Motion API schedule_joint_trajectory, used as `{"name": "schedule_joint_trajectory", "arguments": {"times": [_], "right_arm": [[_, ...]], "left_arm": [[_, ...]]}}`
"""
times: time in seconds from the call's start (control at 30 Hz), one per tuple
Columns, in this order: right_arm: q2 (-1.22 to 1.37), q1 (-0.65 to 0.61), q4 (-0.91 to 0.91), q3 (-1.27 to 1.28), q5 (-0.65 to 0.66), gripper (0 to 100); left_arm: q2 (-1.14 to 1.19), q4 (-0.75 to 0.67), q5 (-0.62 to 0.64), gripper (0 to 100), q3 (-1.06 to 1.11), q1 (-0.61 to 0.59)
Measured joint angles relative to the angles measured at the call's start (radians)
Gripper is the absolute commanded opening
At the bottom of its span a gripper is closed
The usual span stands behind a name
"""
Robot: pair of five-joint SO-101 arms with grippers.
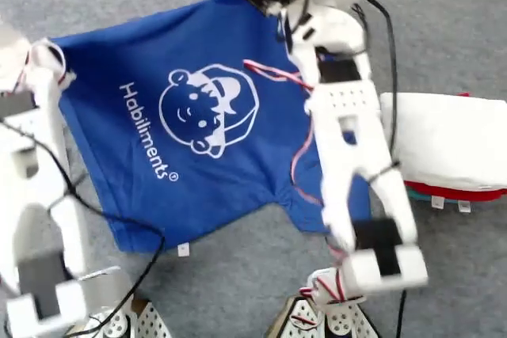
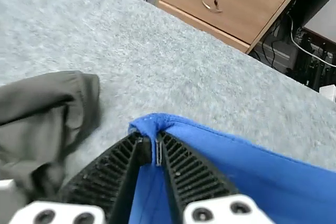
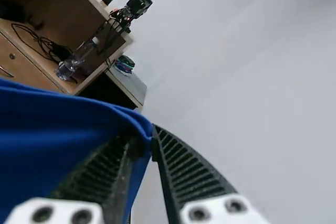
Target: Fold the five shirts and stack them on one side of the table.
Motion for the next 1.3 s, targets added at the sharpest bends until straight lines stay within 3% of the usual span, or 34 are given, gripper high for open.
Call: {"name": "schedule_joint_trajectory", "arguments": {"times": [0.27,0.53,0.73,1.0,1.17,1.3], "right_arm": [[0.316,0.000,0.028,-0.365,0.000,0.5],[0.328,0.009,0.408,-0.534,-0.003,0.5],[0.276,0.041,0.807,-0.585,-0.153,0.5],[0.135,0.048,1.261,-0.586,-0.143,0.5],[0.077,0.084,1.404,-0.565,-0.141,0.5],[-0.028,0.106,1.407,-0.396,-0.141,0.5]], "left_arm": [[0.376,0.203,0.008,2,-0.473,0.002],[0.457,0.534,0.009,2,-0.733,0.017],[0.457,0.773,-0.015,2,-0.746,0.063],[0.457,0.964,-0.077,2,-0.746,0.095],[0.428,0.999,-0.103,2,-0.638,0.114],[0.264,0.908,-0.107,2,-0.381,0.158]]}}
